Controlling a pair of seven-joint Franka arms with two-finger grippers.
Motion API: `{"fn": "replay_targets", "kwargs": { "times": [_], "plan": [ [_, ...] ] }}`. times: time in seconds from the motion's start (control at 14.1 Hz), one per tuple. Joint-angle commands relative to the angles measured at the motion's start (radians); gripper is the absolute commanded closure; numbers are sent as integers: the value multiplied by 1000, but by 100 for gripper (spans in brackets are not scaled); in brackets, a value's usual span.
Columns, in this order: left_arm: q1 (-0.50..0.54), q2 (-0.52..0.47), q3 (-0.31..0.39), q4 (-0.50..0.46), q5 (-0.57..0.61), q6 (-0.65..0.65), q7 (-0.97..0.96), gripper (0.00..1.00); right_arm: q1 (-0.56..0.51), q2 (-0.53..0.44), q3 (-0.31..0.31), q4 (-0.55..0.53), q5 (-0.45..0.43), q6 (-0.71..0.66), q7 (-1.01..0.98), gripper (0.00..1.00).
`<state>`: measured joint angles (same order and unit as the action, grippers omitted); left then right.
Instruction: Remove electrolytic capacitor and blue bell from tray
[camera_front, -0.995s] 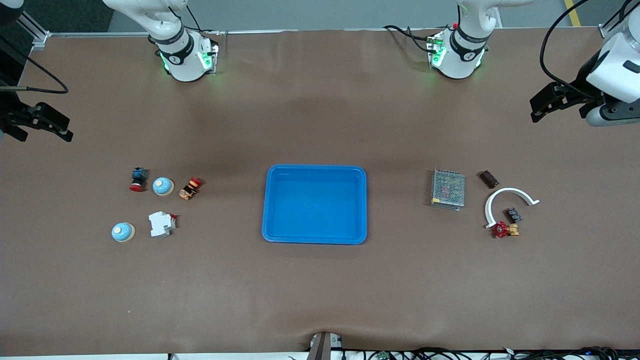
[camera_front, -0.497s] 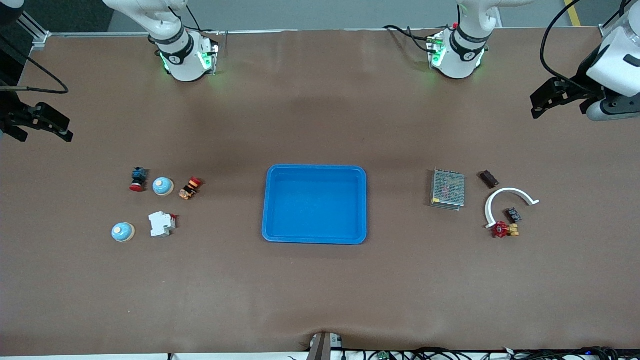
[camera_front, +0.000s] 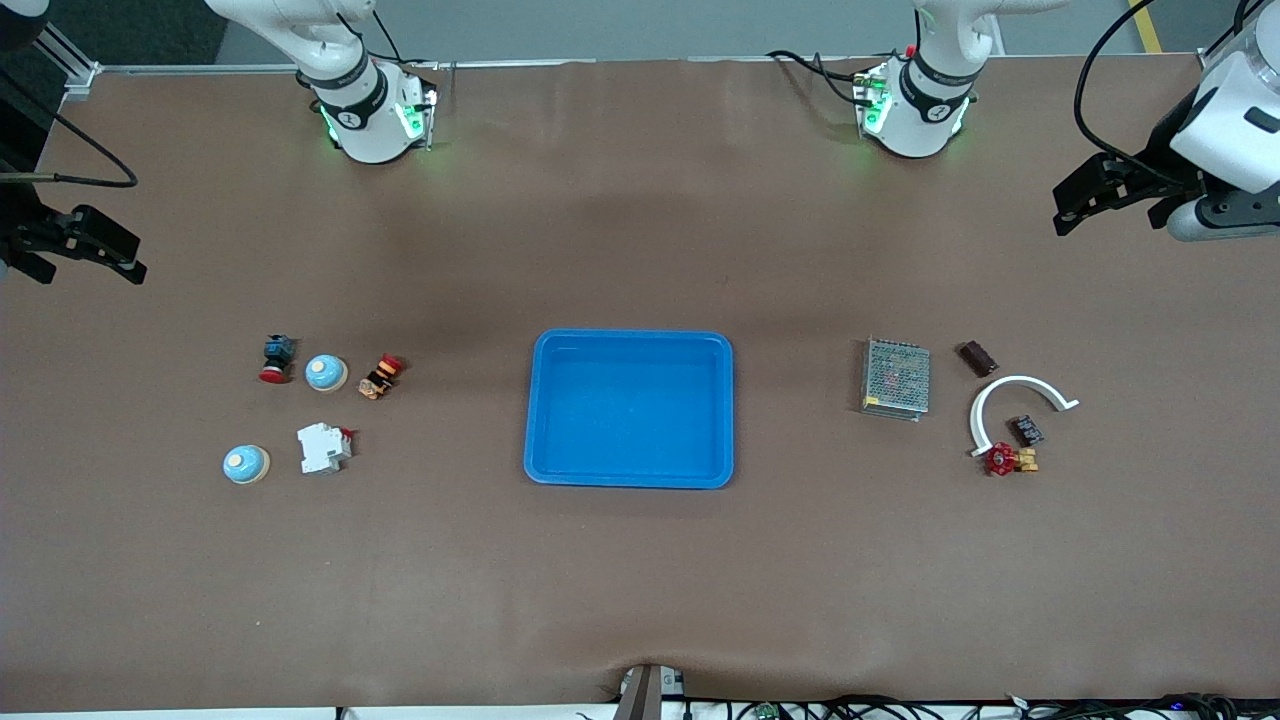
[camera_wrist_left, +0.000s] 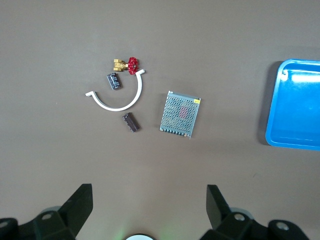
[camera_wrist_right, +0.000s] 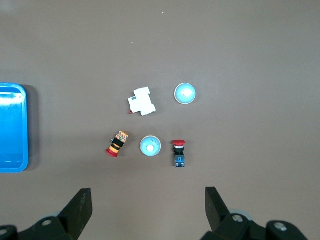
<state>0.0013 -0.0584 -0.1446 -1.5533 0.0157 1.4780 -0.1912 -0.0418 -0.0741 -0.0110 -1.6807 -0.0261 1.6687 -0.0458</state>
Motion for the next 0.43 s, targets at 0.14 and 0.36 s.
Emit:
{"fn": "replay_targets", "kwargs": {
  "times": [0.14,0.36],
  "plan": [
    [9,-17,2,-2,-16,2,21,0,-9,-18,9,-10,3,2,15,0],
    [9,-17,2,-1,-14,2,19,0,-10,-18,9,-10,3,2,15,0]
  ]
}}
